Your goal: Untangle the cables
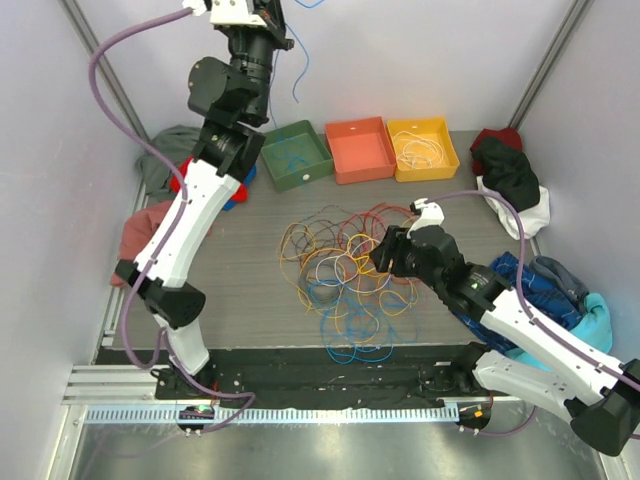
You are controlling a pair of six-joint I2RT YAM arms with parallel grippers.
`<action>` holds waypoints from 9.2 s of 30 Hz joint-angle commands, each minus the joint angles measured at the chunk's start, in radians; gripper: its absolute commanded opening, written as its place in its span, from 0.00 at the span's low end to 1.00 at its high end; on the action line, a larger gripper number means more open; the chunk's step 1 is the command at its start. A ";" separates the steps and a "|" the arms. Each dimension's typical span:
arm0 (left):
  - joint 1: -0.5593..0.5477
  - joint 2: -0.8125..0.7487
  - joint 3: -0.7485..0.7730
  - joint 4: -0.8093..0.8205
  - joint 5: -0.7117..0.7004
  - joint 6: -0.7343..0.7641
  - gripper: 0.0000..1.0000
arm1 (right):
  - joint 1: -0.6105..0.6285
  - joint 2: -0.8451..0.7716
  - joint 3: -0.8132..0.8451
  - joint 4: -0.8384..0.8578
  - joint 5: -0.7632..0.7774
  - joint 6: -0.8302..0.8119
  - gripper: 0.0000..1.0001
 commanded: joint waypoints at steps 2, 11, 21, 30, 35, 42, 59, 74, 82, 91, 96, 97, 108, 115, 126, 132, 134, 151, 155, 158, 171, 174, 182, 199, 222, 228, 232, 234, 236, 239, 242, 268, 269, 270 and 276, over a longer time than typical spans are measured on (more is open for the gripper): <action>0.070 0.103 0.003 0.256 -0.061 0.082 0.00 | 0.004 -0.049 -0.028 0.039 -0.018 0.004 0.61; 0.176 0.259 0.156 0.382 -0.002 -0.019 0.00 | 0.002 -0.073 -0.100 0.051 -0.038 0.008 0.61; 0.265 0.365 0.195 0.538 0.026 -0.078 0.01 | 0.002 0.022 -0.136 0.154 -0.096 0.033 0.61; 0.286 0.500 0.051 0.533 0.015 -0.139 0.01 | 0.002 0.079 -0.117 0.193 -0.072 0.005 0.61; 0.283 0.577 0.011 0.513 0.009 -0.194 0.00 | 0.002 0.040 -0.122 0.190 -0.055 -0.002 0.61; 0.236 0.568 -0.127 0.306 0.017 -0.216 0.00 | -0.007 0.057 -0.102 0.184 -0.044 -0.022 0.61; 0.265 0.752 0.132 -0.430 -0.097 -0.285 0.00 | -0.013 0.043 -0.094 0.174 -0.040 -0.030 0.61; 0.277 0.735 0.031 -0.192 -0.178 -0.211 0.00 | -0.014 0.068 -0.076 0.158 -0.026 -0.025 0.60; 0.298 0.761 0.003 0.019 -0.177 -0.179 0.00 | -0.014 0.143 -0.051 0.156 -0.030 -0.042 0.60; 0.282 0.726 -0.103 -0.088 -0.129 -0.228 0.21 | -0.021 0.213 -0.014 0.173 -0.037 -0.059 0.60; 0.272 0.684 -0.118 -0.150 -0.136 -0.240 0.63 | -0.024 0.191 -0.017 0.179 -0.043 -0.050 0.60; 0.272 0.667 -0.120 -0.153 -0.144 -0.237 0.73 | -0.022 0.186 -0.019 0.179 -0.038 -0.049 0.60; 0.248 0.391 -0.230 -0.139 -0.204 -0.170 1.00 | -0.024 0.122 -0.041 0.179 -0.043 -0.015 0.60; 0.151 0.164 -0.544 -0.208 -0.034 -0.279 1.00 | -0.024 0.089 -0.045 0.185 -0.021 -0.032 0.60; 0.013 0.255 -0.769 -0.104 0.170 -0.475 0.88 | -0.024 -0.012 0.007 0.125 0.049 -0.065 0.60; 0.013 0.377 -0.658 -0.145 0.166 -0.452 0.85 | -0.024 -0.043 -0.001 0.099 0.088 -0.070 0.60; 0.015 0.412 -0.628 -0.153 0.149 -0.448 0.83 | -0.024 -0.037 -0.001 0.098 0.091 -0.073 0.60; 0.030 0.522 -0.566 -0.185 0.166 -0.455 0.59 | -0.030 0.005 0.007 0.092 0.117 -0.110 0.60; 0.030 0.511 -0.577 -0.186 0.164 -0.452 0.33 | -0.030 -0.003 0.002 0.090 0.117 -0.107 0.60; 0.030 0.492 -0.600 -0.183 0.161 -0.444 0.12 | -0.033 -0.010 -0.002 0.090 0.117 -0.102 0.60; 0.045 0.155 -0.700 -0.177 0.084 -0.356 0.00 | -0.031 -0.055 -0.010 0.087 0.103 -0.079 0.60; 0.067 0.141 -0.649 -0.211 0.091 -0.352 0.00 | -0.031 -0.069 -0.013 0.082 0.105 -0.079 0.60; 0.171 0.241 -0.450 -0.236 0.064 -0.331 0.00 | -0.031 -0.078 -0.013 0.073 0.131 -0.098 0.60; 0.255 0.675 -0.019 -0.209 0.083 -0.360 0.00 | -0.044 0.039 0.025 0.075 0.160 -0.154 0.60; 0.136 0.048 -0.632 -0.191 -0.066 -0.343 1.00 | -0.048 -0.052 0.004 0.075 0.140 -0.055 0.59; 0.047 -0.070 -0.802 -0.208 0.028 -0.444 1.00 | -0.048 -0.154 -0.017 0.012 0.190 -0.003 0.57; -0.161 -0.074 -0.885 -0.160 -0.101 -0.385 1.00 | -0.047 -0.240 -0.019 -0.030 0.348 0.014 0.60; -0.220 -0.057 -0.881 -0.223 -0.080 -0.464 1.00 | -0.047 -0.279 -0.013 -0.046 0.376 0.011 0.59; -0.231 -0.026 -0.865 -0.350 0.076 -0.625 1.00 | -0.048 -0.297 -0.004 -0.059 0.394 0.005 0.59; -0.283 -0.023 -0.916 -0.392 0.231 -0.708 1.00 | -0.048 -0.323 -0.007 -0.069 0.387 -0.004 0.59; -0.382 -0.072 -1.015 -0.334 0.226 -0.656 1.00 | -0.047 -0.340 -0.025 -0.071 0.384 -0.001 0.59; -0.516 -0.189 -1.236 -0.473 0.235 -0.655 0.86 | -0.047 -0.348 -0.119 -0.080 0.352 0.068 0.58; -0.516 -0.201 -1.244 -0.473 0.230 -0.655 0.86 | -0.047 -0.345 -0.122 -0.076 0.349 0.070 0.59; -0.518 -0.204 -1.252 -0.473 0.227 -0.655 0.86 | -0.047 -0.342 -0.125 -0.073 0.344 0.073 0.59; -0.518 -0.104 -1.241 -0.464 0.247 -0.650 0.86 | -0.047 -0.325 -0.130 -0.059 0.326 0.083 0.58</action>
